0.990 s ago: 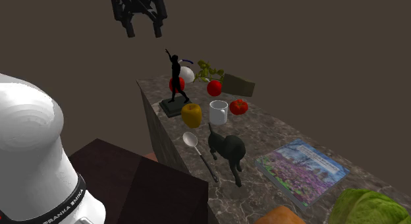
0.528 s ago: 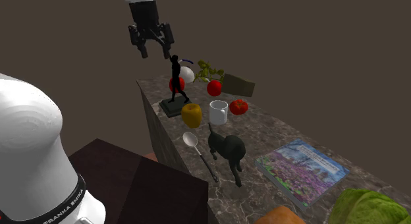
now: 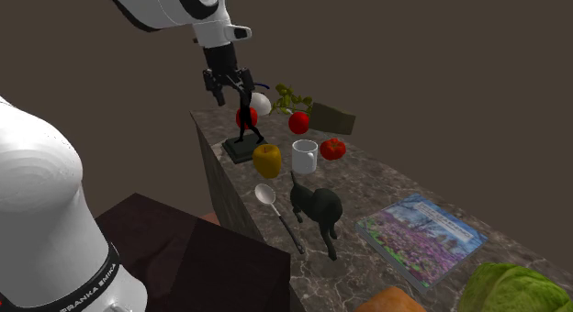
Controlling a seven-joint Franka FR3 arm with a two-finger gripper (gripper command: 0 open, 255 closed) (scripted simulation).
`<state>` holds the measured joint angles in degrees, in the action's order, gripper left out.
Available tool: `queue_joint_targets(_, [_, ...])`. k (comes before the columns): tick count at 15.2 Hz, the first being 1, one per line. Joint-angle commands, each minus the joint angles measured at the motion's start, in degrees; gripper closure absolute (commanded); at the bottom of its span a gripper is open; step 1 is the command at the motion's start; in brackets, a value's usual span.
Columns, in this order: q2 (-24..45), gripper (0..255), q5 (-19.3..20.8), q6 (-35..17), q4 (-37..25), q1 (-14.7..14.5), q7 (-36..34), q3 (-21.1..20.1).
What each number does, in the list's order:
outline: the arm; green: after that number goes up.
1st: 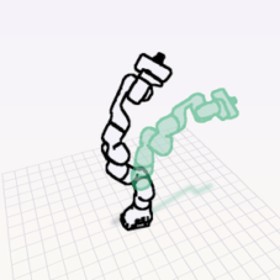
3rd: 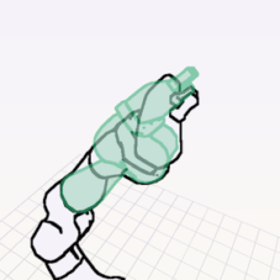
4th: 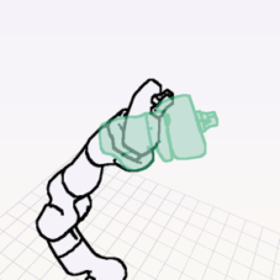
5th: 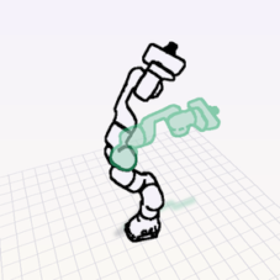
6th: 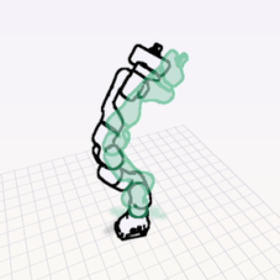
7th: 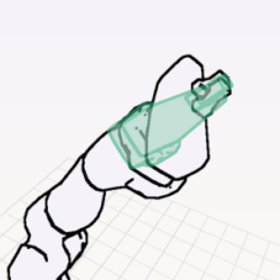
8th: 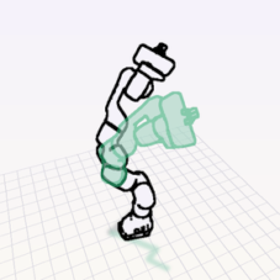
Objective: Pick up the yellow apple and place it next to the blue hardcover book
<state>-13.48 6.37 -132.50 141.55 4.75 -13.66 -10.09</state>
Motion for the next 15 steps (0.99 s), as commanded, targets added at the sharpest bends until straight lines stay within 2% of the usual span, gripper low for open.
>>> queue_joint_targets(1, [4.2,0,2.1,-2.9,-1.3,0.8,-3.2,-0.7])
queue_joint_targets(7, [18.6,0,11.2,-9.6,-8.0,1.8,-14.6,-1.4])
queue_joint_targets(12, [30.5,0,18.4,-12.6,-15.8,0.2,-23.4,1.0])
queue_joint_targets(15, [34.3,0,20.2,-13.6,-18.4,-0.6,-25.5,2.2])
